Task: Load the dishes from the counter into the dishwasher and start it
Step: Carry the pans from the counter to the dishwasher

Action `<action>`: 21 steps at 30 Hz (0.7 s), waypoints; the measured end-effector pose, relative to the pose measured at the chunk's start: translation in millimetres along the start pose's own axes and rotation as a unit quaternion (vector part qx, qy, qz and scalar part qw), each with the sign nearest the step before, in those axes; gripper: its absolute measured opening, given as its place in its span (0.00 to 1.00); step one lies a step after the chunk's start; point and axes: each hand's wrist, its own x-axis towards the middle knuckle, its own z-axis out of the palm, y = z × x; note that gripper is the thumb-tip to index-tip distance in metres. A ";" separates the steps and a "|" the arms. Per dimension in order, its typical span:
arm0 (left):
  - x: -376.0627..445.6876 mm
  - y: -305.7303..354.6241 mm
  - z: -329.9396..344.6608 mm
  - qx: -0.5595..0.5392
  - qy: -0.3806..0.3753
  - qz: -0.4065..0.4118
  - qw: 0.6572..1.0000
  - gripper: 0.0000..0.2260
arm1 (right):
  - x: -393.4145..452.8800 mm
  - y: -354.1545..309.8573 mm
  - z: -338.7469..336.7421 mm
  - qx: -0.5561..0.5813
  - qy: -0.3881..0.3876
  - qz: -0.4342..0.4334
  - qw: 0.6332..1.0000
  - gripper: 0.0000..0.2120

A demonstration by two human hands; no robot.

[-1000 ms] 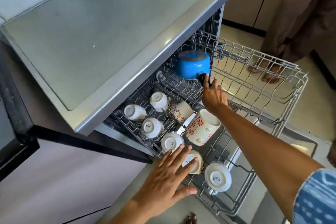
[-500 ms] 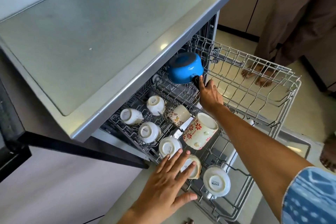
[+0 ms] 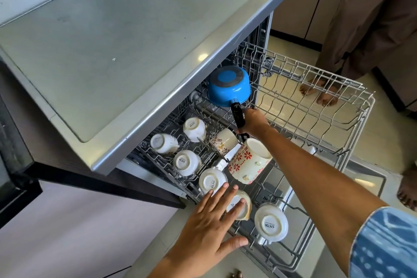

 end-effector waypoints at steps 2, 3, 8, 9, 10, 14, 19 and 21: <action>-0.4 -0.1 -0.6 0.002 -0.005 -0.002 1.000 0.29 | -3.3 4.0 0.8 -0.003 -0.008 0.004 1.000 0.19; -0.7 -0.2 -0.7 0.007 -0.005 -0.005 1.000 0.29 | -6.6 5.5 0.0 -0.015 -0.004 0.003 1.000 0.16; -1.7 1.5 -1.9 0.017 0.000 -0.015 1.000 0.29 | -49.3 3.6 -8.0 -0.029 0.095 -0.018 0.995 0.10; -2.1 1.9 -1.7 0.019 0.000 -0.017 1.000 0.29 | -62.7 0.3 -11.0 -0.031 0.104 -0.029 0.994 0.11; -3.3 3.0 -1.5 0.020 0.001 -0.022 1.000 0.29 | -77.1 -3.1 -14.3 -0.034 0.108 -0.042 0.993 0.12; -9.7 13.7 -10.3 0.024 0.012 -0.059 0.998 0.29 | -144.3 -20.4 -27.4 -0.021 0.144 -0.094 0.985 0.12; -47.3 44.1 -66.1 -0.075 0.115 -0.180 0.974 0.25 | -241.1 -57.6 -42.0 0.070 0.198 -0.146 0.967 0.06; -82.0 60.9 -104.8 -0.114 0.167 -0.245 0.948 0.24 | -289.8 -81.6 -51.6 0.086 0.196 -0.173 0.962 0.06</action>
